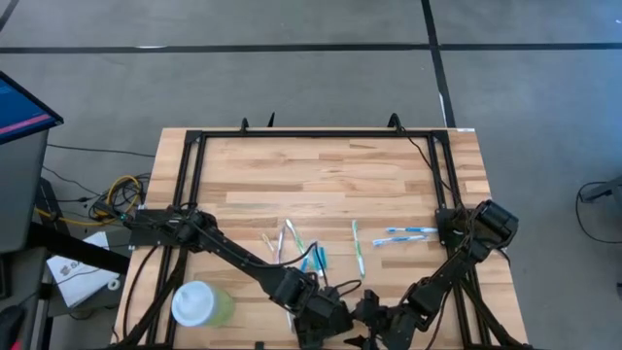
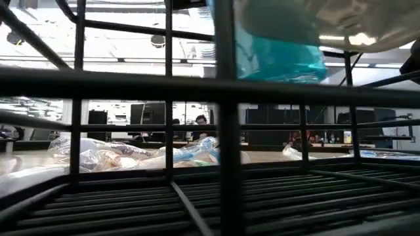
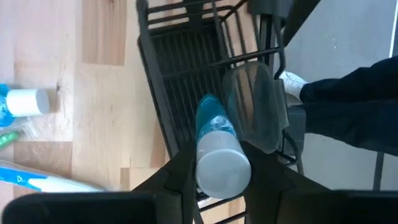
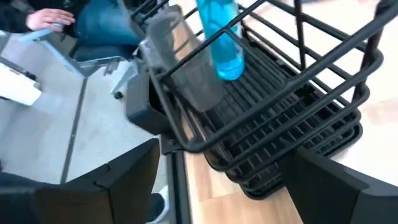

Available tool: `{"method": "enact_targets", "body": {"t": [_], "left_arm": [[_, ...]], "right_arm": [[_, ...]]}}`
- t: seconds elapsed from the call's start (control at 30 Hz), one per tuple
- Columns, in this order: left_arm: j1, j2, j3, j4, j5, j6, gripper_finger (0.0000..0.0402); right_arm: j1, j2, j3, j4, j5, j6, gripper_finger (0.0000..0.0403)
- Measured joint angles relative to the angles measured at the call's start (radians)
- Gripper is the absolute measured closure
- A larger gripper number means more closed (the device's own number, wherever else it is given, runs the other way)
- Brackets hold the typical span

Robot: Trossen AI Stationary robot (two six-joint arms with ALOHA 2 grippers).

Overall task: Pick & Place toothbrushing station
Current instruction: Put the right blue mouthwash into the black wire organizer

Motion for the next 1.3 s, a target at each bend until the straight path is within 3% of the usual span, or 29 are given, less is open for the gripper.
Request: {"method": "enact_targets", "body": {"t": [0.17,0.63,0.83,1.0,1.3], "left_arm": [[0.000,-0.002,0.000,-0.035,0.005,0.021,0.0313],[0.001,-0.002,0.000,-0.049,-0.014,0.023,0.0313],[0.001,-0.002,0.000,-0.048,-0.021,0.065,0.0313],[-0.002,-0.002,0.000,-0.044,-0.034,0.152,0.0313],[-0.011,-0.002,0.000,0.040,-0.052,0.485,0.0313]], "right_arm": [[-0.004,-0.001,0.005,0.067,0.022,-0.075,0.0091],[0.016,-0.001,0.069,-0.213,0.024,-0.068,0.0091],[0.020,-0.003,0.069,-0.218,0.020,-0.040,0.0091],[0.019,-0.003,0.069,-0.219,0.013,-0.041,0.0091],[0.019,-0.003,0.069,-0.220,-0.003,-0.048,0.0091]]}}
